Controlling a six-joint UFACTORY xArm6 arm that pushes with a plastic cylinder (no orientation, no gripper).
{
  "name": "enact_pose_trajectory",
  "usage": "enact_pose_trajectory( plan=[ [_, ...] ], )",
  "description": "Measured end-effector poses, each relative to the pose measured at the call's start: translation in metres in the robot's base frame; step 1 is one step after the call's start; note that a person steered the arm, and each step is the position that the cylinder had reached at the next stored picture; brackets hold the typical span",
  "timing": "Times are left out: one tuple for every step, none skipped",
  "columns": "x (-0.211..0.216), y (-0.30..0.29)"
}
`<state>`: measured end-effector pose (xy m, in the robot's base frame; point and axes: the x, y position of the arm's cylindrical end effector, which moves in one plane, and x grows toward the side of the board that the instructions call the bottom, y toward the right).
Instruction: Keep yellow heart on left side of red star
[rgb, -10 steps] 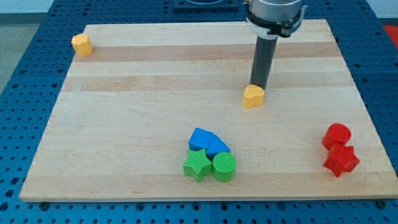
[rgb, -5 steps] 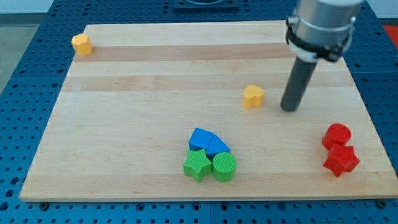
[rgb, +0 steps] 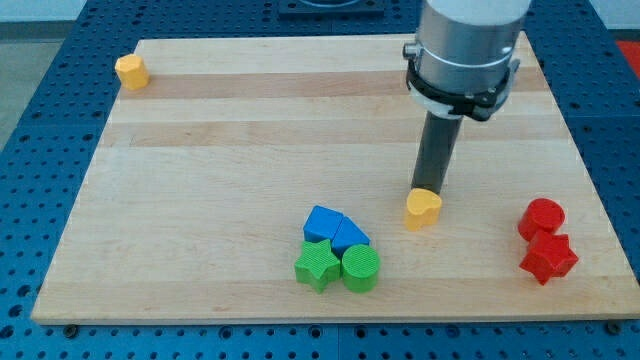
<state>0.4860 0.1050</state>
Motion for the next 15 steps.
enact_pose_trajectory(
  plan=[
    [0.000,-0.018],
    [0.002,-0.032],
    [-0.003,-0.045],
    [0.010,-0.057],
    [0.039,-0.049],
    [0.053,-0.027],
    [0.044,-0.030],
    [0.021,-0.047],
    [0.017,-0.037],
    [0.021,-0.013],
    [0.037,0.006],
    [0.046,0.014],
    [0.026,0.011],
    [0.021,0.023],
    [0.037,0.040]
  ],
)
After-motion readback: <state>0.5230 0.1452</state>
